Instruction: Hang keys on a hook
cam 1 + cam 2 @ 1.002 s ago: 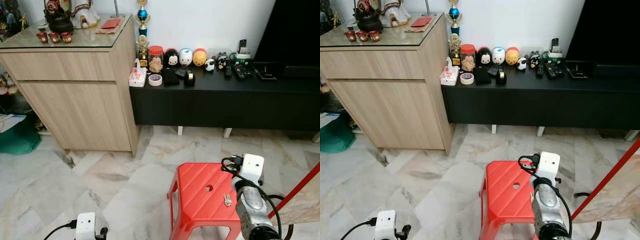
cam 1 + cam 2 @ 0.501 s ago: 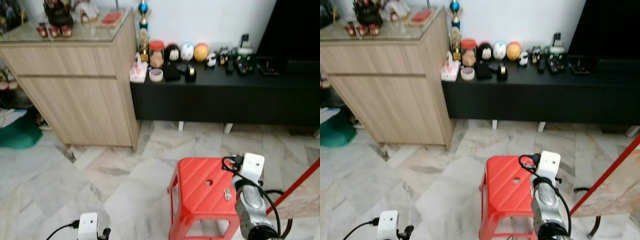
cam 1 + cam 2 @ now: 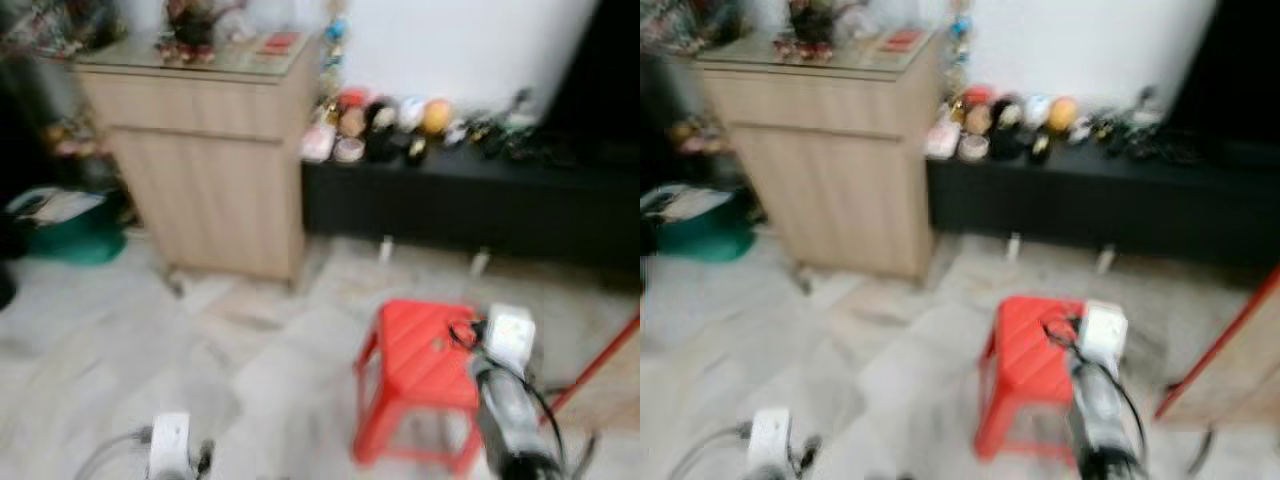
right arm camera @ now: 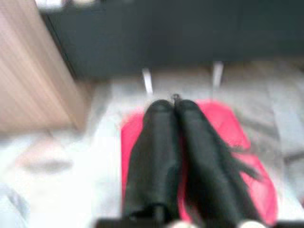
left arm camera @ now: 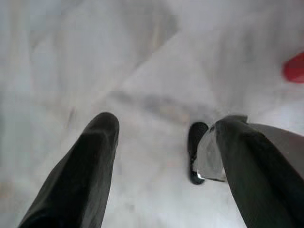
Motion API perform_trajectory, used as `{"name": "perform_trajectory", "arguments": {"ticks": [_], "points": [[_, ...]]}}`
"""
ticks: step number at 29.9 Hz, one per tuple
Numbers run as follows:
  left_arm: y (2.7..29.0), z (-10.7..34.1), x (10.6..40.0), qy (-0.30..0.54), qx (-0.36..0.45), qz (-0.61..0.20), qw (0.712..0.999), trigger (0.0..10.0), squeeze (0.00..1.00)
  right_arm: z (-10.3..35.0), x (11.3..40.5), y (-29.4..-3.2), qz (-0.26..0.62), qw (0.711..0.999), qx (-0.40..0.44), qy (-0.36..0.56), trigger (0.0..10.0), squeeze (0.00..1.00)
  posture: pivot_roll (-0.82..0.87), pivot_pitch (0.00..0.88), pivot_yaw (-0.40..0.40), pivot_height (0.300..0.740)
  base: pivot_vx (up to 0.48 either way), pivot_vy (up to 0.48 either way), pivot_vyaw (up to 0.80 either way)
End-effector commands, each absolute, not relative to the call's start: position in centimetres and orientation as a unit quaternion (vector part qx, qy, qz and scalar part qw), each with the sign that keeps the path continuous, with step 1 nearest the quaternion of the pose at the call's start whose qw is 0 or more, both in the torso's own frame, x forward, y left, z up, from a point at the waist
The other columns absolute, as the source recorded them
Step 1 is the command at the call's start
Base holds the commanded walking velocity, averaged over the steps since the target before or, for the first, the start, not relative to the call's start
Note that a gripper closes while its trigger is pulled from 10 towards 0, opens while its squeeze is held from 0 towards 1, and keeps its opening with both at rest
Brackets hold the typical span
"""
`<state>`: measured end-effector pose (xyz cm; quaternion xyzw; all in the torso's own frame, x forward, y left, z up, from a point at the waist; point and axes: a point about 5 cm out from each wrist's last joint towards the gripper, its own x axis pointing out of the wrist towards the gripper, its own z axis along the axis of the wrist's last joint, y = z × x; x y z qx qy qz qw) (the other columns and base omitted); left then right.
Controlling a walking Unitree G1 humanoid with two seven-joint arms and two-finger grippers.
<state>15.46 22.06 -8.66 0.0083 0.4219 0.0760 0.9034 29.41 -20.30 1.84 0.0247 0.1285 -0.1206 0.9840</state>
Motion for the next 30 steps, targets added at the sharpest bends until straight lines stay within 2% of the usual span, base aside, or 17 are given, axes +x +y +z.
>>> {"name": "perform_trajectory", "arguments": {"ticks": [1, 15, 19, 22, 23, 24, 25, 30], "points": [[22.7, -7.9, 16.7, 0.401, 0.016, 0.078, 0.913, 10.0, 0.00, 2.2, 29.9, -19.8, -0.116, 0.985, 0.027, 0.126, 10.0, 0.00, 0.00, 0.000, 0.015, 0.740, 0.000, 0.000, 0.00], [22.9, -7.9, 16.6, 0.404, 0.022, 0.079, 0.911, 10.0, 0.00, 0.9, 28.9, -20.8, -0.132, 0.978, 0.031, 0.161, 10.0, 0.00, 0.01, 0.000, 0.004, 0.740, 0.000, -0.045, 0.00], [22.7, -8.0, 16.6, 0.405, 0.019, 0.080, 0.911, 10.0, 0.00, -3.2, 24.7, -22.5, -0.149, 0.949, 0.022, 0.277, 10.0, 0.00, 0.02, 0.000, 0.006, 0.740, 0.000, -0.368, 0.00], [22.8, -8.0, 16.5, 0.407, 0.021, 0.079, 0.910, 10.0, 0.00, -4.1, 23.4, -22.9, -0.151, 0.941, 0.006, 0.304, 10.0, 0.00, 0.02, 0.000, 0.005, 0.740, 0.000, -0.368, 0.00], [22.8, -8.1, 16.5, 0.409, 0.023, 0.078, 0.909, 10.0, 0.00, -5.2, 21.9, -23.0, -0.147, 0.932, -0.001, 0.333, 10.0, 0.00, 0.02, 0.000, -0.002, 0.740, 0.000, -0.375, 0.00], [22.8, -8.1, 16.5, 0.409, 0.023, 0.078, 0.909, 10.0, 0.00, -5.2, 21.9, -23.0, -0.147, 0.932, -0.001, 0.333, 10.0, 0.00, 0.02, 0.000, -0.002, 0.740, 0.000, -0.375, 0.00], [22.8, -8.1, 16.5, 0.409, 0.024, 0.078, 0.909, 10.0, 0.00, -6.0, 20.7, -22.8, -0.141, 0.924, 0.002, 0.355, 10.0, 0.00, 0.02, 0.000, 0.002, 0.740, 0.000, -0.409, 0.00], [22.8, -8.1, 16.4, 0.410, 0.026, 0.076, 0.908, 10.0, 0.00, -7.2, 19.1, -22.0, -0.123, 0.913, 0.002, 0.389, 10.0, 0.00, 0.01, 0.000, 0.014, 0.740, 0.000, -0.444, 0.00]]}}
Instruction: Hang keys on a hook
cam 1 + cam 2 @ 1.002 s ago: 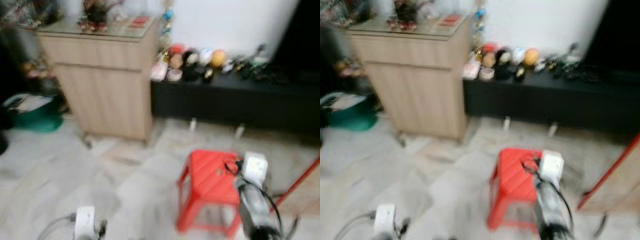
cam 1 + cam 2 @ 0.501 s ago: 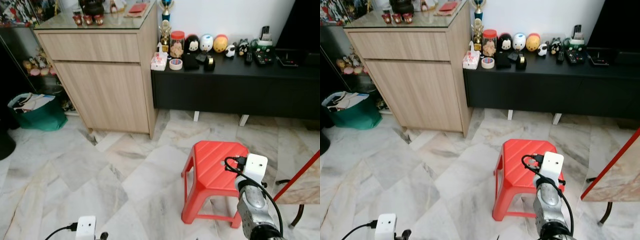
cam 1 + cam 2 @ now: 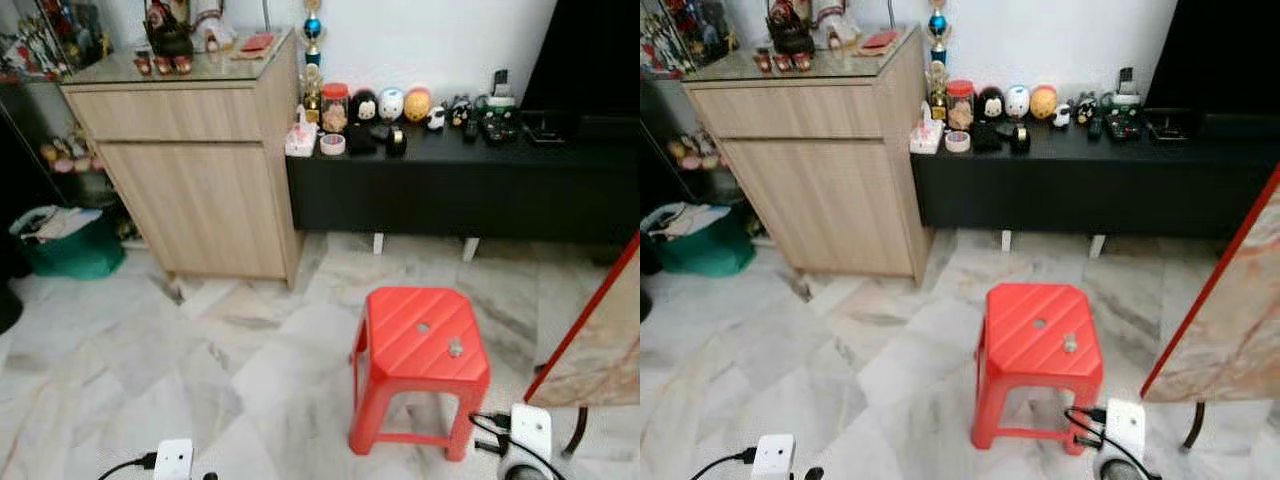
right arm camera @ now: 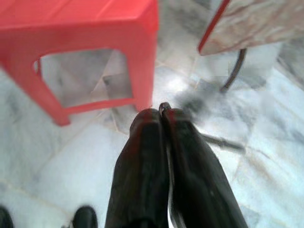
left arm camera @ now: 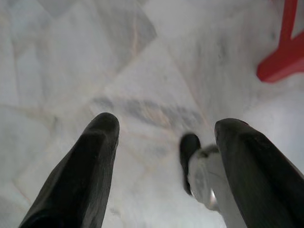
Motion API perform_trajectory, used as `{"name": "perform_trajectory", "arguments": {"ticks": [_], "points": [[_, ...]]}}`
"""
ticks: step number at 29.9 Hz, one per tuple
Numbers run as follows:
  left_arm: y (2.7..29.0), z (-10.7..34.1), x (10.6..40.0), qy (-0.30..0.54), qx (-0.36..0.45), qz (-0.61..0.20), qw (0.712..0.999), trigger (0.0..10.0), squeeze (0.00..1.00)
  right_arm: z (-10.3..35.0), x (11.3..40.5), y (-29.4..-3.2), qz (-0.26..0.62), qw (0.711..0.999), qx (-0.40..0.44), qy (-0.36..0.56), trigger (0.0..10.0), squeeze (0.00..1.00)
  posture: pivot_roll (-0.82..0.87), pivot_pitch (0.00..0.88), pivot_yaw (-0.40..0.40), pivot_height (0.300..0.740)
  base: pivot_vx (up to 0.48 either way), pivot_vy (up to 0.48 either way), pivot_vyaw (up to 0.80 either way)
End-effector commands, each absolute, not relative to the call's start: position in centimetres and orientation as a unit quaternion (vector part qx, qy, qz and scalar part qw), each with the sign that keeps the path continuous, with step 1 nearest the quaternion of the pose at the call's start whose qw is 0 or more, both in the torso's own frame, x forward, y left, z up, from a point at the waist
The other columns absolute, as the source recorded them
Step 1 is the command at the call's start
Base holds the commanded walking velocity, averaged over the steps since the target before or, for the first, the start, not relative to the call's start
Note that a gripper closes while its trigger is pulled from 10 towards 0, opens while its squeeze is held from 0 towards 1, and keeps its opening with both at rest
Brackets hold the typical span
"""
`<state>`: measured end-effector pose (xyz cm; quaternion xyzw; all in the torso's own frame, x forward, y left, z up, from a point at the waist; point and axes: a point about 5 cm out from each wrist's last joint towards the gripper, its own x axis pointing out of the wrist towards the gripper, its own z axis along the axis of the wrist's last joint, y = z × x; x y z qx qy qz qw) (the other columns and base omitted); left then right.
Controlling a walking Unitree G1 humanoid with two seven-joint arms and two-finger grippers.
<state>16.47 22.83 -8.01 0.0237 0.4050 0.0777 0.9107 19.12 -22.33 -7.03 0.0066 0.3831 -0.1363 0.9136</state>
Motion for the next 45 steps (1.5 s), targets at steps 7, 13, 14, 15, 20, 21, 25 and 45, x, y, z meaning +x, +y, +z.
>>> {"name": "perform_trajectory", "arguments": {"ticks": [7, 13, 14, 15, 20, 21, 25, 45], "points": [[22.7, -8.2, 16.2, 0.416, 0.036, 0.062, 0.906, 10.0, 0.00, -8.1, 17.4, -21.4, -0.137, 0.900, 0.012, 0.414, 10.0, 0.00, 0.02, 0.000, 0.018, 0.740, 0.000, -0.472, 0.00], [22.9, -8.4, 15.7, 0.425, 0.039, 0.061, 0.902, 10.0, 0.00, -8.4, 16.9, -21.3, -0.140, 0.897, 0.013, 0.418, 10.0, 0.00, 0.02, 0.000, 0.019, 0.740, 0.000, -0.480, 0.00], [22.9, -8.4, 15.6, 0.426, 0.039, 0.061, 0.902, 10.0, 0.00, -8.4, 16.9, -21.3, -0.140, 0.898, 0.013, 0.418, 10.0, 0.00, 0.02, 0.000, 0.019, 0.740, 0.000, -0.480, 0.00], [22.9, -8.4, 15.6, 0.426, 0.039, 0.060, 0.902, 10.0, 0.00, -8.3, 16.9, -21.3, -0.141, 0.898, 0.013, 0.417, 10.0, 0.00, 0.02, 0.000, 0.019, 0.740, 0.000, -0.480, 0.00], [23.0, -8.5, 15.5, 0.429, 0.041, 0.059, 0.901, 10.0, 0.00, -8.2, 17.2, -21.5, -0.147, 0.899, 0.014, 0.411, 10.0, 0.00, 0.02, 0.000, 0.018, 0.740, 0.000, -0.480, 0.00], [22.9, -8.5, 15.5, 0.430, 0.041, 0.058, 0.900, 10.0, 0.00, -8.1, 17.3, -21.5, -0.145, 0.900, 0.013, 0.410, 10.0, 0.00, 0.02, 0.000, 0.018, 0.740, 0.000, -0.480, 0.00], [22.9, -8.5, 15.6, 0.430, 0.041, 0.059, 0.900, 10.0, 0.00, -8.1, 17.4, -21.4, -0.144, 0.901, 0.013, 0.409, 10.0, 0.00, 0.02, 0.000, 0.015, 0.740, 0.000, -0.480, 0.00], [22.9, -8.6, 15.3, 0.439, 0.047, 0.052, 0.896, 10.0, 0.00, -7.5, 18.8, -20.8, -0.139, 0.910, 0.023, 0.391, 10.0, 0.00, 0.01, 0.000, 0.026, 0.740, 0.000, -0.480, 0.00]]}}
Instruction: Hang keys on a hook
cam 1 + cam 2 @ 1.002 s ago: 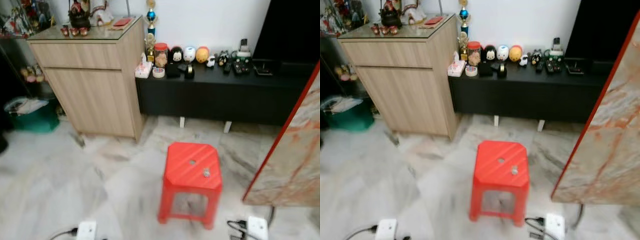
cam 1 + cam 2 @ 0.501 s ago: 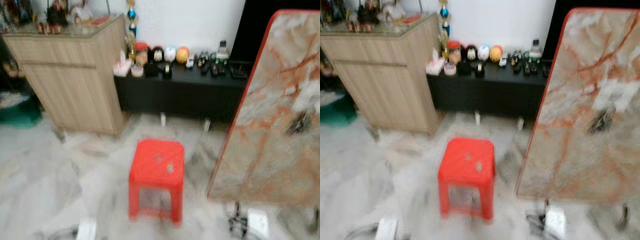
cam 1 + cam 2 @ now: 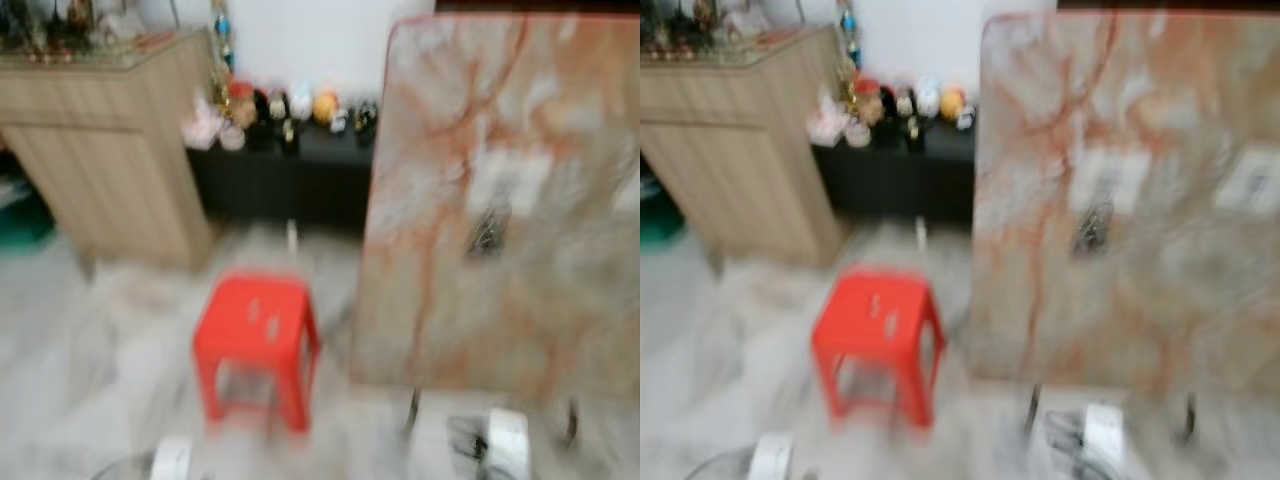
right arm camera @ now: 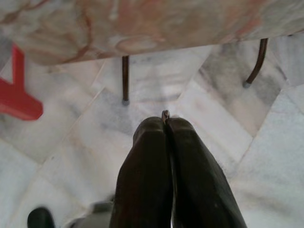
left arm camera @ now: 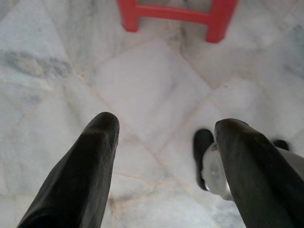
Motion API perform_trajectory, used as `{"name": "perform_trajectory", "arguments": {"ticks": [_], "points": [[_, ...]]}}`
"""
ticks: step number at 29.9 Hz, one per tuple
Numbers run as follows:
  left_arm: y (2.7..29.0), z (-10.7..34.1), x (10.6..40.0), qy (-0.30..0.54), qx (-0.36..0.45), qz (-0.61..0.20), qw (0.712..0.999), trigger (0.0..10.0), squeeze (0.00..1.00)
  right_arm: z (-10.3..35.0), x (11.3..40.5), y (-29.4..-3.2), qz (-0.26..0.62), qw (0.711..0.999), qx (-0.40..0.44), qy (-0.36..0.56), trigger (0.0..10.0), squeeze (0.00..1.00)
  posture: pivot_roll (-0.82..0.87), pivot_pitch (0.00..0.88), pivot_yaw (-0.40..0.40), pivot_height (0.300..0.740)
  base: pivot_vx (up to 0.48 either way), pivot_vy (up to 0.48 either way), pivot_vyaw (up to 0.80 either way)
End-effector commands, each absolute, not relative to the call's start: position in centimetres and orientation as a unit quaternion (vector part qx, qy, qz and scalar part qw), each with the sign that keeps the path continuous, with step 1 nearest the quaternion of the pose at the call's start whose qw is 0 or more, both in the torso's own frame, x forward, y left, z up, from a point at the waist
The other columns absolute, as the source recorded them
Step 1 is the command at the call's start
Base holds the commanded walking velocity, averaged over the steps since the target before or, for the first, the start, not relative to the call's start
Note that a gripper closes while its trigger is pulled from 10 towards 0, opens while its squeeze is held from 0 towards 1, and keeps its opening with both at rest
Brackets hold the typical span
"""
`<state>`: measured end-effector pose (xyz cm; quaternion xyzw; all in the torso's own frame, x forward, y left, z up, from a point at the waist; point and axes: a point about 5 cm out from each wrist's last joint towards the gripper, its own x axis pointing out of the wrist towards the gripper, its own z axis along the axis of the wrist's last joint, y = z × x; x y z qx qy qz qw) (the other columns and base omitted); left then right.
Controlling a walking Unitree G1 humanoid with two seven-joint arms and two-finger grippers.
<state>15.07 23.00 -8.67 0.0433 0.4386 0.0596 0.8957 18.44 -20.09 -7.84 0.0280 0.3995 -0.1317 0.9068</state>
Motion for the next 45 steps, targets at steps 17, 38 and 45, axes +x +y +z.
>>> {"name": "perform_trajectory", "arguments": {"ticks": [17, 38, 45], "points": [[22.8, -8.8, 15.0, 0.448, 0.048, 0.054, 0.891, 10.0, 0.00, -3.3, 24.9, -20.6, -0.152, 0.952, 0.054, 0.261, 10.0, 0.00, -0.01, 0.000, 0.026, 0.740, 0.000, -0.113, 0.00], [22.8, -8.9, 14.9, 0.448, 0.039, 0.076, 0.890, 10.0, 0.00, 6.9, 31.8, -23.5, -0.292, 0.956, -0.024, 0.006, 10.0, 0.00, 0.00, 0.000, 0.005, 0.740, 0.000, 0.000, 0.00], [22.7, -8.8, 15.1, 0.449, 0.036, 0.077, 0.890, 10.0, 0.00, 9.8, 34.0, -22.9, -0.270, 0.961, -0.042, -0.035, 10.0, 0.00, -0.01, 0.000, 0.019, 0.740, 0.000, 0.000, 0.00]]}}
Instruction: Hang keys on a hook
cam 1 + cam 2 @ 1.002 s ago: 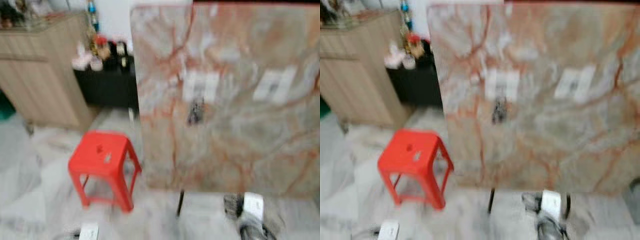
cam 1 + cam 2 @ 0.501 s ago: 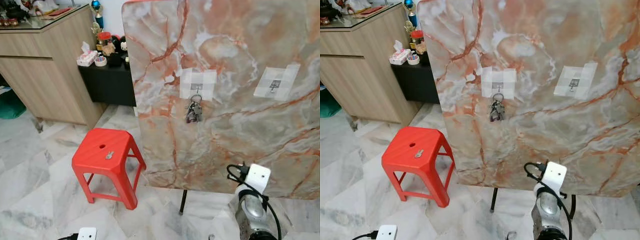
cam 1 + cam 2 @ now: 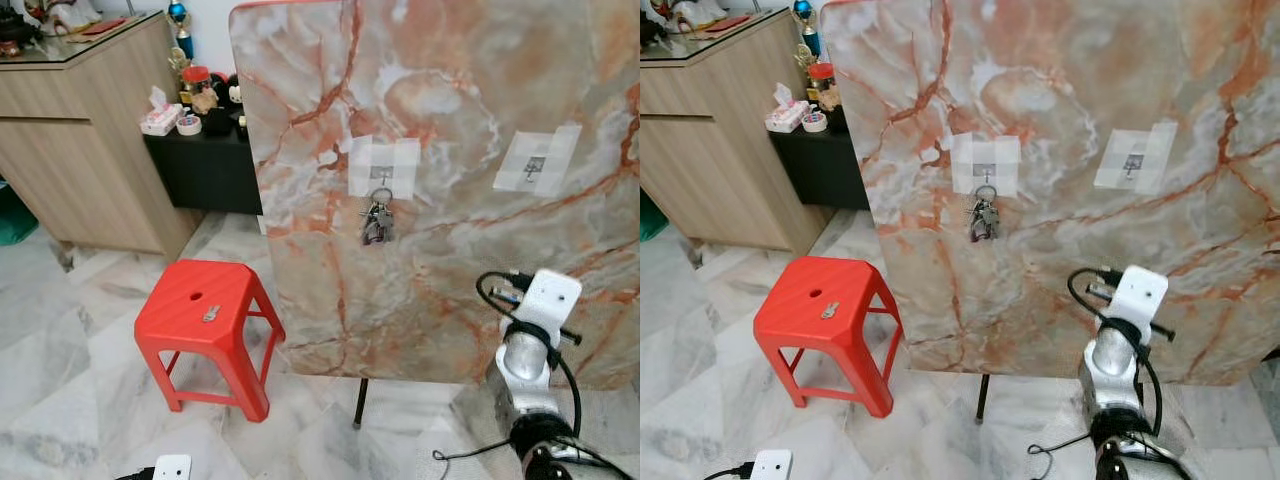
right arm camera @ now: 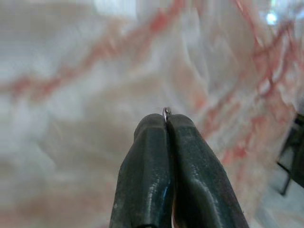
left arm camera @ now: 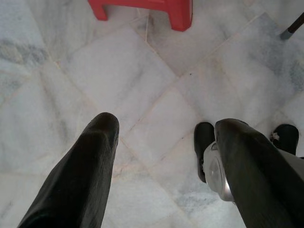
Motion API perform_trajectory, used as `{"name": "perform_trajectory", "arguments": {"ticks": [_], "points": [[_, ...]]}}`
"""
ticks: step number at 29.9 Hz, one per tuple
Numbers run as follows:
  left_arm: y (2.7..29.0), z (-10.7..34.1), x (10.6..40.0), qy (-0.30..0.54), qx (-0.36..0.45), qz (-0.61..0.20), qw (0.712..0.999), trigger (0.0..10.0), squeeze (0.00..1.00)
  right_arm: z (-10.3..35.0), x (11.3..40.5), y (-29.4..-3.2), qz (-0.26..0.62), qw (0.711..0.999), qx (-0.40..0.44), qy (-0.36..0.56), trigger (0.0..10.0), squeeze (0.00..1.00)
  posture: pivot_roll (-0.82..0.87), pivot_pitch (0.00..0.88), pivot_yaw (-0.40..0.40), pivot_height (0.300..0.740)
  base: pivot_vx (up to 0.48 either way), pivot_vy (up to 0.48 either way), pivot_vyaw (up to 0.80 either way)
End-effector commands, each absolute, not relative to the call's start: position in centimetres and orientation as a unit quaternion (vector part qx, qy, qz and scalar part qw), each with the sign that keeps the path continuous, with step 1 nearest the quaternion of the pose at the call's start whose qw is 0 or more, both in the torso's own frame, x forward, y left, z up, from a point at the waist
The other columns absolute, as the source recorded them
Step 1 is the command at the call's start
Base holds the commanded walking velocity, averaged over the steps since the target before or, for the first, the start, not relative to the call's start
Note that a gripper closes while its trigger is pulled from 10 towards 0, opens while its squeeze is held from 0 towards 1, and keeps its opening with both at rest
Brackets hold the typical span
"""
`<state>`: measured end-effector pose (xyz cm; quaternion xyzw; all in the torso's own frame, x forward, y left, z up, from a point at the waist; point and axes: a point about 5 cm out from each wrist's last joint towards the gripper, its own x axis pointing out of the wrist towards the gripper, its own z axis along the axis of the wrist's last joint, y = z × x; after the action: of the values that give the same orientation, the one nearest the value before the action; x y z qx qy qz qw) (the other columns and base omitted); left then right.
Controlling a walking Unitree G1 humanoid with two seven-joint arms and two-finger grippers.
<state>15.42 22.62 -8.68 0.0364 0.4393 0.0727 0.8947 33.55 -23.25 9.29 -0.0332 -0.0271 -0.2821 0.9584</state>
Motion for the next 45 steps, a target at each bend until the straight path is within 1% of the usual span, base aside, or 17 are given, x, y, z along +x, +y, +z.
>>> {"name": "perform_trajectory", "arguments": {"ticks": [1, 6, 7, 9, 10, 11, 14, 17, 24, 26, 28, 31, 32, 33, 35, 38, 45], "points": [[22.7, -8.8, 15.2, 0.449, 0.036, 0.077, 0.890, 10.0, 0.00, 10.1, 34.2, -22.9, -0.268, 0.962, -0.043, -0.036, 10.0, 0.00, -0.01, 0.000, 0.018, 0.740, 0.000, 0.000, 0.00], [22.9, -8.7, 15.4, 0.444, 0.034, 0.083, 0.892, 10.0, 0.00, 11.5, 35.4, -22.4, -0.258, 0.963, -0.056, -0.042, 10.0, 0.00, 0.00, 0.000, 0.018, 0.740, 0.000, 0.000, 0.00], [22.9, -8.6, 15.5, 0.443, 0.034, 0.084, 0.892, 10.0, 0.00, 11.9, 35.8, -21.9, -0.246, 0.965, -0.080, -0.044, 10.0, 0.00, 0.00, 0.000, 0.019, 0.740, 0.000, 0.000, 0.00], [23.0, -8.6, 15.5, 0.442, 0.034, 0.084, 0.892, 10.0, 0.00, 12.3, 36.1, -21.5, -0.236, 0.966, -0.092, -0.053, 10.0, 0.00, 0.00, 0.000, 0.019, 0.740, 0.000, 0.000, 0.00], [23.0, -8.6, 15.5, 0.441, 0.033, 0.086, 0.893, 10.0, 0.00, 13.0, 36.4, -21.0, -0.228, 0.963, -0.124, -0.067, 10.0, 0.00, 0.00, 0.000, 0.015, 0.740, 0.000, 0.000, 0.00], [23.0, -8.6, 15.5, 0.441, 0.031, 0.089, 0.893, 10.0, 0.00, 13.6, 36.6, -20.9, -0.234, 0.960, -0.133, -0.079, 10.0, 0.00, 0.00, 0.000, 0.015, 0.740, 0.000, 0.000, 0.00], [23.0, -8.6, 15.5, 0.441, 0.030, 0.091, 0.892, 10.0, 0.00, 14.1, 36.8, -20.9, -0.241, 0.960, -0.114, -0.089, 10.0, 0.00, 0.00, 0.000, 0.015, 0.740, 0.000, 0.000, 0.00], [23.0, -8.6, 15.4, 0.441, 0.029, 0.091, 0.892, 10.0, 0.00, 14.0, 36.7, -20.9, -0.241, 0.964, -0.061, -0.090, 10.0, 0.00, 0.00, 0.000, 0.015, 0.740, 0.000, 0.000, 0.00], [23.1, -8.6, 15.3, 0.441, 0.027, 0.096, 0.892, 10.0, 0.00, 10.7, 34.7, -20.9, -0.245, 0.968, 0.013, -0.057, 10.0, 0.00, 0.02, 0.000, 0.002, 0.740, 0.000, 0.000, 0.00], [23.2, -8.6, 15.3, 0.440, 0.026, 0.097, 0.892, 10.0, 0.00, 10.1, 34.1, -20.8, -0.232, 0.971, 0.011, -0.058, 10.0, 0.00, 0.01, 0.000, 0.000, 0.740, 0.000, 0.000, 0.00], [23.3, -8.6, 15.3, 0.438, 0.024, 0.099, 0.893, 10.0, 0.00, 8.9, 33.0, -20.6, -0.200, 0.979, 0.003, -0.050, 10.0, 0.00, 0.01, 0.000, 0.001, 0.740, 0.000, 0.000, 0.00], [23.2, -8.6, 15.3, 0.438, 0.025, 0.095, 0.894, 10.0, 0.00, 6.7, 31.7, -19.9, -0.103, 0.994, 0.038, 0.006, 10.0, 0.00, -0.02, 0.000, 0.011, 0.740, 0.000, 0.000, 0.00], [23.2, -8.6, 15.3, 0.438, 0.025, 0.095, 0.894, 10.0, 0.00, 6.7, 31.7, -19.9, -0.103, 0.994, 0.038, 0.006, 10.0, 0.00, -0.02, 0.000, 0.011, 0.740, 0.000, 0.000, 0.00], [23.2, -8.6, 15.3, 0.439, 0.025, 0.094, 0.893, 10.0, 0.00, 6.4, 31.3, -19.7, -0.068, 0.997, 0.018, 0.008, 10.0, 0.00, -0.03, 0.000, 0.014, 0.740, 0.000, 0.000, 0.00], [23.1, -8.6, 15.3, 0.441, 0.026, 0.090, 0.893, 10.0, 0.00, 6.0, 30.6, -19.9, -0.038, 0.999, -0.015, 0.010, 10.0, 0.00, -0.03, 0.000, 0.014, 0.740, 0.000, 0.000, 0.00], [23.1, -8.7, 15.3, 0.442, 0.027, 0.087, 0.893, 10.0, 0.00, 5.8, 30.0, -20.6, -0.044, 0.999, -0.002, 0.018, 10.0, 0.00, -0.03, 0.000, 0.013, 0.740, 0.000, 0.000, 0.00], [23.2, -8.6, 15.3, 0.439, 0.028, 0.094, 0.893, 10.0, 0.00, 6.4, 29.8, -19.9, -0.037, 0.999, 0.006, 0.010, 10.0, 0.00, -0.02, 0.000, 0.010, 0.740, 0.000, 0.000, 0.00]]}}
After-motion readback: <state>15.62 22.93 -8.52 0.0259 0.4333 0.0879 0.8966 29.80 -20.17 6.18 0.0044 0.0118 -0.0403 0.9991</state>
